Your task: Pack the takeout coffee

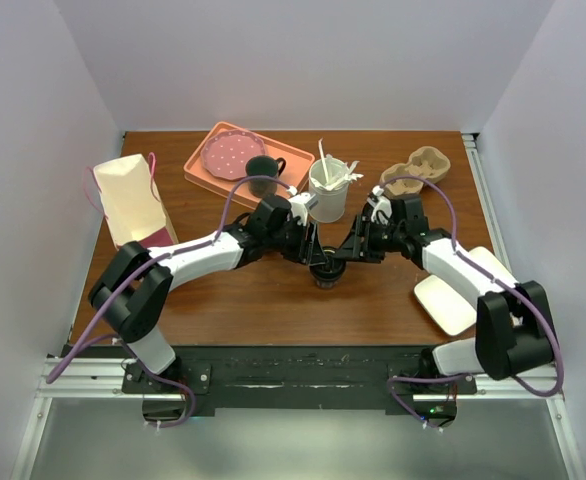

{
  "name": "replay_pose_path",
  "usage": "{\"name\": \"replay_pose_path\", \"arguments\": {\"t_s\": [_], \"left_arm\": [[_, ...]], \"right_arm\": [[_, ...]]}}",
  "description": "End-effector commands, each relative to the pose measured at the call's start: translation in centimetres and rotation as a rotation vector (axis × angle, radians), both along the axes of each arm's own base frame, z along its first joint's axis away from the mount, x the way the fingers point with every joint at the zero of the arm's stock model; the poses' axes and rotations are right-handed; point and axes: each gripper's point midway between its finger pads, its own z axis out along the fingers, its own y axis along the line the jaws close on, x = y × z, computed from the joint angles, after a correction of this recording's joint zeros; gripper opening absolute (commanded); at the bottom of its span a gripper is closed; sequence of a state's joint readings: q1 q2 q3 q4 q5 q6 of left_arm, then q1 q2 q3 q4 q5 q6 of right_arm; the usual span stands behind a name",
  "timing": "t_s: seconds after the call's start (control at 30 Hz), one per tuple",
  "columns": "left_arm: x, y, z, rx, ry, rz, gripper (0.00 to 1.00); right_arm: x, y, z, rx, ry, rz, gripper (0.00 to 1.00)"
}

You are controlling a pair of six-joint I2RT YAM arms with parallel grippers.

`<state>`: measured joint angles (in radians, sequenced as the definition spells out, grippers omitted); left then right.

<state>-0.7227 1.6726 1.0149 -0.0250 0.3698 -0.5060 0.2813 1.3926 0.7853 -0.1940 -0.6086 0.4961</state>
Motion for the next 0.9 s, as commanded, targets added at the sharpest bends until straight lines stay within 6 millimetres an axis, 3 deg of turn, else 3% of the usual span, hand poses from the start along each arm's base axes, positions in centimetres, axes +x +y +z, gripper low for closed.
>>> {"name": "replay_pose_path", "arguments": {"t_s": [0.0,0.37,0.63,0.87], "left_arm": [[-4.8,5.8,-9.4,0.33,0.208,0.01,0.49],[-5.1,5.6,-9.8,0.335,0.224,0.01,0.48],[-5.2,5.4,-9.8,0.338,0.223,0.004,0.48],[-5.3,5.4,-10.1,0.343,0.228,-0.001,0.48]], "right_arm": [[-0.9,-1.9,1.3,-0.11,0.026,-0.064,0.54],[-1.6,-1.9,1.7,-0.078,0.006,-0.088,0.44],[-1.1,-1.2,0.8,-0.044,0.016,-0.074,0.41],[-0.9,-1.4,0.0,-0.054,0.012,-0.088,0.3]]}}
